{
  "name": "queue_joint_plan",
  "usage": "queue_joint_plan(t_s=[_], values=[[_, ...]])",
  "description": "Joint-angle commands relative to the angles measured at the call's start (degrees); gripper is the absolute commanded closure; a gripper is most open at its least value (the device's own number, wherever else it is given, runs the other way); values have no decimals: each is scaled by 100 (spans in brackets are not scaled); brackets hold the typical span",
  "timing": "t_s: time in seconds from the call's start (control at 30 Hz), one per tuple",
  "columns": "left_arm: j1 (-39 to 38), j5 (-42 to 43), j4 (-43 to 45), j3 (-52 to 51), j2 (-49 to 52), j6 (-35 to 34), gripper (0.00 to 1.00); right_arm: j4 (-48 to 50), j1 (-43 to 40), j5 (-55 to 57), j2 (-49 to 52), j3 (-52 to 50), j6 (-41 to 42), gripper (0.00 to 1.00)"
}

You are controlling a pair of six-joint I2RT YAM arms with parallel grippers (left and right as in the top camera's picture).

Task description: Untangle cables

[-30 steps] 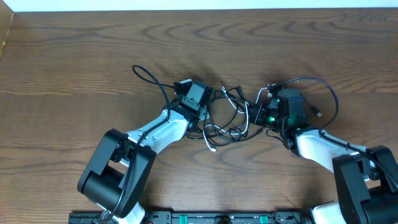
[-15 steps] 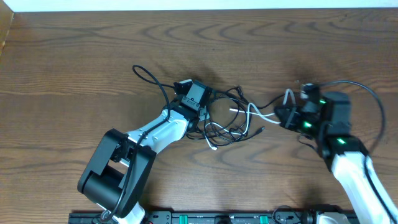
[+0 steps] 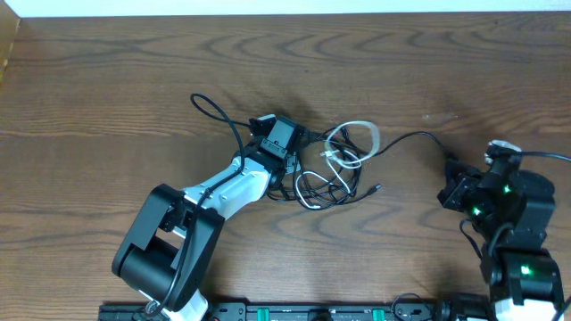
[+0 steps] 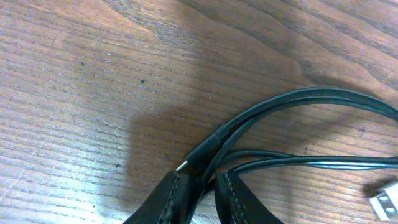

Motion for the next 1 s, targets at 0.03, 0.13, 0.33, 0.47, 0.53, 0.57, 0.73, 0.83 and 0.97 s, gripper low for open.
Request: queue_joint_plan(t_s=[0.03, 0.13, 0.33, 0.47, 0.53, 0.57, 0.73, 0.83, 0.97], values=[[24, -55, -22, 55, 107, 57, 73, -118, -4, -957, 118, 2, -284, 72], [24, -55, -22, 55, 107, 57, 71, -153, 181, -1585, 549, -68, -610, 61], [24, -55, -22, 55, 107, 57, 66, 579, 791, -1777, 2157, -70, 1296, 59], [24, -55, -24, 55, 107, 57, 66, 1631, 1193, -2312, 3123, -70, 2107, 63], [24, -55, -24, 55, 107, 57, 65, 1934, 1399, -2306, 3613, -70, 2826, 65], [24, -55, -24, 55, 107, 57, 65, 2033, 1449, -2308, 3766, -70, 2979, 66], [24, -55, -24, 55, 107, 57, 64, 2590, 1742, -2315, 4352, -70, 3799, 65], [24, -55, -24, 55, 107, 57, 64, 2876, 1921, -2288, 4483, -68, 3930, 62], [24, -55, -24, 52, 107, 57, 64, 3091, 2181, -1978, 4588, -70, 4393, 58]])
